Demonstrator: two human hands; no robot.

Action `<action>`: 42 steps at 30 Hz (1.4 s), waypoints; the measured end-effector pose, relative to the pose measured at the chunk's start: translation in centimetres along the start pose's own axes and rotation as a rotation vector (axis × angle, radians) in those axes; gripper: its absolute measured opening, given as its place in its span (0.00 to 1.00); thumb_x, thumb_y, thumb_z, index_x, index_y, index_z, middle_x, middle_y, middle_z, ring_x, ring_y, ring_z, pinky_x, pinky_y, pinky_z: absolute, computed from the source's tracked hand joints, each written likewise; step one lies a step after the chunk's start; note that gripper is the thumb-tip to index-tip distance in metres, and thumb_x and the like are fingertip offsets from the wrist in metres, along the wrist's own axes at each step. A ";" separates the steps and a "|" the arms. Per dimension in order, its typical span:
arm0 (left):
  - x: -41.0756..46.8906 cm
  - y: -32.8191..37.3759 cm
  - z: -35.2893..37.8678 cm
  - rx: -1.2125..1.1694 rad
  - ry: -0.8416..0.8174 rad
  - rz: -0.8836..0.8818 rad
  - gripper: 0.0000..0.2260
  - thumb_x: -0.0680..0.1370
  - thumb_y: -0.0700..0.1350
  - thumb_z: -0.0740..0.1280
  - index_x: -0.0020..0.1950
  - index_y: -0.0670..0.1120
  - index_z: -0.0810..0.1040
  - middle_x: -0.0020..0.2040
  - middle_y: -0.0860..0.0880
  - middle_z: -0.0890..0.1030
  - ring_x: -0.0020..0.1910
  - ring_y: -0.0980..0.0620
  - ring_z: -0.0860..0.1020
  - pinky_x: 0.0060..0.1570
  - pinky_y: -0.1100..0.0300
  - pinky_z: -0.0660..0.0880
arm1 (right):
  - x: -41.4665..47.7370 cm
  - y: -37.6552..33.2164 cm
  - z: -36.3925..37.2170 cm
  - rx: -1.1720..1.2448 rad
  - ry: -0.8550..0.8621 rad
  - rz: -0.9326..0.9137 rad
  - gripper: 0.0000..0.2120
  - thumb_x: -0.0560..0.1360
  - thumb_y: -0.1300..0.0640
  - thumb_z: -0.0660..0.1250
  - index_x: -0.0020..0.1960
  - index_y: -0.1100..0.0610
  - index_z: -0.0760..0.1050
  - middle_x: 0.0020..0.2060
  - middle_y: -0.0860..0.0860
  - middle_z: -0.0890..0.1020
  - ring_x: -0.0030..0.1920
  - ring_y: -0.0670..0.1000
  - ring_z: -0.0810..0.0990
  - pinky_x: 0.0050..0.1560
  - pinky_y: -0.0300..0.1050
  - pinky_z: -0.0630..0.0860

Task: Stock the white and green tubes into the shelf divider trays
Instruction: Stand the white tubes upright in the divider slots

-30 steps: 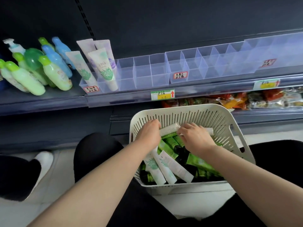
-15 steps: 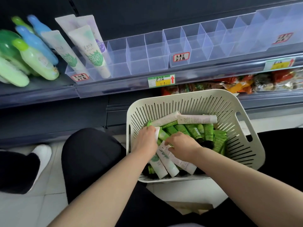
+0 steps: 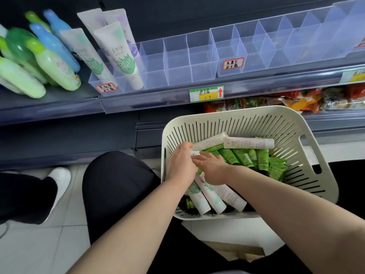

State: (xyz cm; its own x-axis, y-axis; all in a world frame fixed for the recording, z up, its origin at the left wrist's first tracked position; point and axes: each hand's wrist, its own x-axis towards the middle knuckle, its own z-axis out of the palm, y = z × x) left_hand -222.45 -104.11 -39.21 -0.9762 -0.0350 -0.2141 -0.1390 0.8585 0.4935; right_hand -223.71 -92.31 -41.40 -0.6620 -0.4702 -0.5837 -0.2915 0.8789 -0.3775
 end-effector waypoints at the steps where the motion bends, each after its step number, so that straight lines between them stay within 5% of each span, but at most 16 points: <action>1: 0.0 0.1 -0.1 -0.004 0.003 -0.010 0.23 0.77 0.33 0.60 0.70 0.49 0.68 0.67 0.52 0.72 0.60 0.52 0.72 0.49 0.62 0.67 | 0.1 -0.2 -0.1 -0.004 0.018 -0.008 0.31 0.77 0.61 0.58 0.76 0.47 0.52 0.77 0.46 0.52 0.76 0.52 0.44 0.74 0.59 0.47; 7: 0.0 -0.1 -0.1 0.058 -0.031 -0.032 0.20 0.77 0.36 0.64 0.68 0.48 0.69 0.64 0.51 0.73 0.57 0.52 0.72 0.46 0.59 0.70 | -1.2 2.3 -1.3 0.046 0.154 -0.037 0.19 0.74 0.58 0.60 0.63 0.44 0.66 0.73 0.47 0.62 0.76 0.49 0.48 0.74 0.57 0.45; 9: 0.0 -0.2 0.2 0.105 -0.076 -0.018 0.17 0.77 0.37 0.65 0.65 0.46 0.71 0.60 0.50 0.75 0.55 0.51 0.73 0.48 0.56 0.74 | -2.5 4.0 -1.6 0.025 0.159 -0.027 0.16 0.73 0.57 0.63 0.59 0.44 0.67 0.66 0.45 0.69 0.73 0.49 0.59 0.72 0.52 0.55; 12: 0.0 -0.5 0.9 0.251 -0.160 0.021 0.14 0.77 0.37 0.64 0.63 0.44 0.71 0.56 0.46 0.76 0.55 0.47 0.73 0.50 0.53 0.73 | -4.4 5.8 -1.1 0.049 0.165 0.011 0.13 0.75 0.54 0.67 0.58 0.45 0.70 0.56 0.44 0.74 0.59 0.48 0.72 0.55 0.42 0.67; 18: 0.1 -1.0 1.6 0.395 -0.275 0.038 0.08 0.79 0.38 0.58 0.56 0.40 0.72 0.53 0.41 0.77 0.53 0.42 0.75 0.49 0.50 0.73 | -4.8 5.3 -0.5 0.172 0.251 0.056 0.22 0.73 0.62 0.67 0.64 0.44 0.73 0.55 0.46 0.78 0.54 0.48 0.76 0.56 0.47 0.76; 24: -0.2 -1.0 1.4 0.554 -0.317 0.126 0.17 0.77 0.38 0.62 0.66 0.40 0.67 0.59 0.41 0.74 0.58 0.42 0.72 0.55 0.50 0.71 | -5.0 5.2 -1.8 -0.134 0.313 -0.009 0.16 0.72 0.44 0.70 0.58 0.45 0.77 0.52 0.46 0.68 0.59 0.49 0.65 0.60 0.47 0.67; 26: 0.1 -0.7 1.2 0.488 -0.233 0.173 0.19 0.76 0.40 0.64 0.67 0.42 0.68 0.61 0.43 0.74 0.58 0.45 0.72 0.55 0.53 0.71 | -5.7 5.6 -1.9 0.038 0.267 0.025 0.17 0.70 0.42 0.70 0.55 0.48 0.77 0.54 0.46 0.70 0.57 0.50 0.67 0.56 0.47 0.69; 29: 0.5 0.0 0.3 0.201 -0.274 0.103 0.18 0.77 0.40 0.66 0.67 0.46 0.71 0.64 0.49 0.75 0.61 0.49 0.74 0.57 0.55 0.73 | -6.5 5.7 -0.9 0.419 0.229 0.093 0.07 0.71 0.49 0.72 0.43 0.49 0.74 0.41 0.46 0.78 0.40 0.48 0.76 0.37 0.42 0.72; 33: 0.2 0.7 -1.1 -0.006 -0.434 0.013 0.12 0.74 0.50 0.72 0.56 0.49 0.80 0.52 0.50 0.79 0.49 0.51 0.78 0.49 0.53 0.78 | -7.1 5.2 -0.7 0.515 0.230 0.099 0.07 0.70 0.56 0.73 0.46 0.50 0.77 0.40 0.47 0.80 0.40 0.47 0.79 0.41 0.46 0.79; 37: -1.1 1.9 -3.3 0.106 -0.242 0.118 0.06 0.77 0.49 0.68 0.52 0.51 0.80 0.47 0.51 0.79 0.47 0.50 0.77 0.40 0.58 0.72 | -8.2 3.9 -3.2 0.405 0.431 0.062 0.06 0.73 0.56 0.70 0.46 0.49 0.73 0.37 0.45 0.78 0.36 0.47 0.76 0.33 0.38 0.70; 42: -1.0 3.6 -9.3 -0.053 0.088 0.239 0.03 0.78 0.45 0.67 0.48 0.53 0.78 0.43 0.56 0.79 0.42 0.56 0.75 0.37 0.66 0.68 | -10.3 2.2 -7.6 0.392 0.707 0.021 0.12 0.75 0.55 0.68 0.57 0.49 0.74 0.40 0.49 0.82 0.35 0.48 0.79 0.37 0.45 0.76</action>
State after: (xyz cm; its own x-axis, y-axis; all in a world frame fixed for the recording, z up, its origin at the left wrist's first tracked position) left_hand -223.53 -105.75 -29.38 -0.9928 0.1194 -0.0133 0.0911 0.8201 0.5649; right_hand -222.74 -84.92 -30.74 -0.9829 -0.1773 -0.0503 -0.0978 0.7331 -0.6731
